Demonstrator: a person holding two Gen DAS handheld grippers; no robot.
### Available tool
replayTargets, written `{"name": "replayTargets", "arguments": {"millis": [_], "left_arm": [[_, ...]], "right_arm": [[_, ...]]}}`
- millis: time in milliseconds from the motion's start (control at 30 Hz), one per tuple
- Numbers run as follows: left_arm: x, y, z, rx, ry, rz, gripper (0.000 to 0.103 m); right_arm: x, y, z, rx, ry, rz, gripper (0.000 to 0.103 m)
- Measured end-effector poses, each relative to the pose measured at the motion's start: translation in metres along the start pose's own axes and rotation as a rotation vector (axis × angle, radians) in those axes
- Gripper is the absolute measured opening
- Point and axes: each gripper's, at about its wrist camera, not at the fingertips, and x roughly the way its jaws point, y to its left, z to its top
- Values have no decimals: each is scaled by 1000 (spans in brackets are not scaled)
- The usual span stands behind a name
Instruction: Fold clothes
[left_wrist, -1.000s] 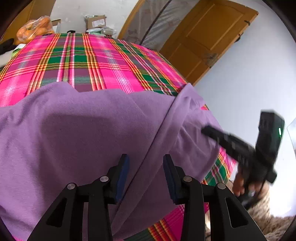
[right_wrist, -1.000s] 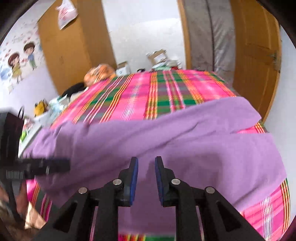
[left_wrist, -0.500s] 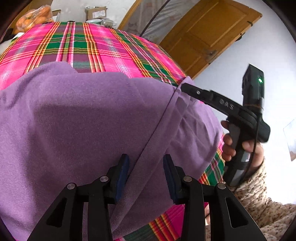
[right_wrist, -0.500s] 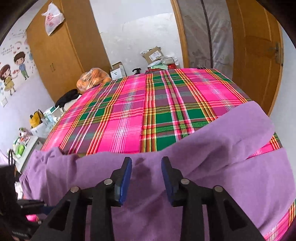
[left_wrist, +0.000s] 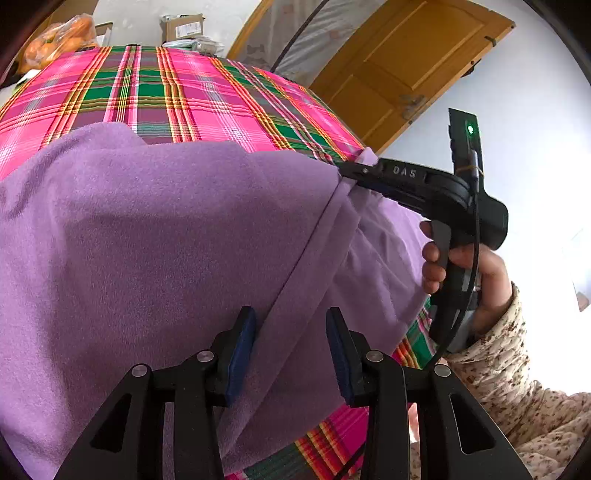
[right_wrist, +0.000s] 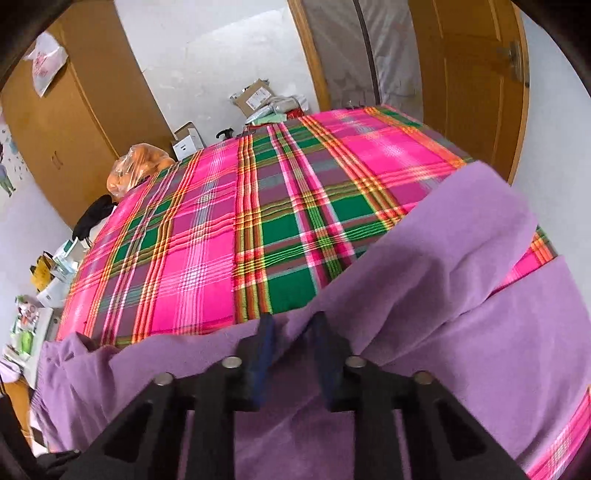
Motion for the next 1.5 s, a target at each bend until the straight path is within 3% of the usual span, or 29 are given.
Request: {"name": "replayTargets", "arguments": {"millis": [267,667,1067,1233,1400,1500], "left_arm": [[2,-4,0,3,-9,25,40],[6,-32,-5,138,-36,169,40],[12,-40,-8,188,-32,203,40],[15,-48,-11,221,-33,231,40],[16,-49,-11,218,-28,219,40],[18,-51,-11,226,-22,214,40]], "right_arm": [[-27,-16,-12,46,-83,12,5],[-80,-41,-40,142,-220,88,4],[-61,-63,-70,175,-132,59,4],[-57,-68,-71,180,-133,59,7],[-62,-69,-61,151,-164,31,28],[-58,-67,-49,118,-157,18,29]]}}
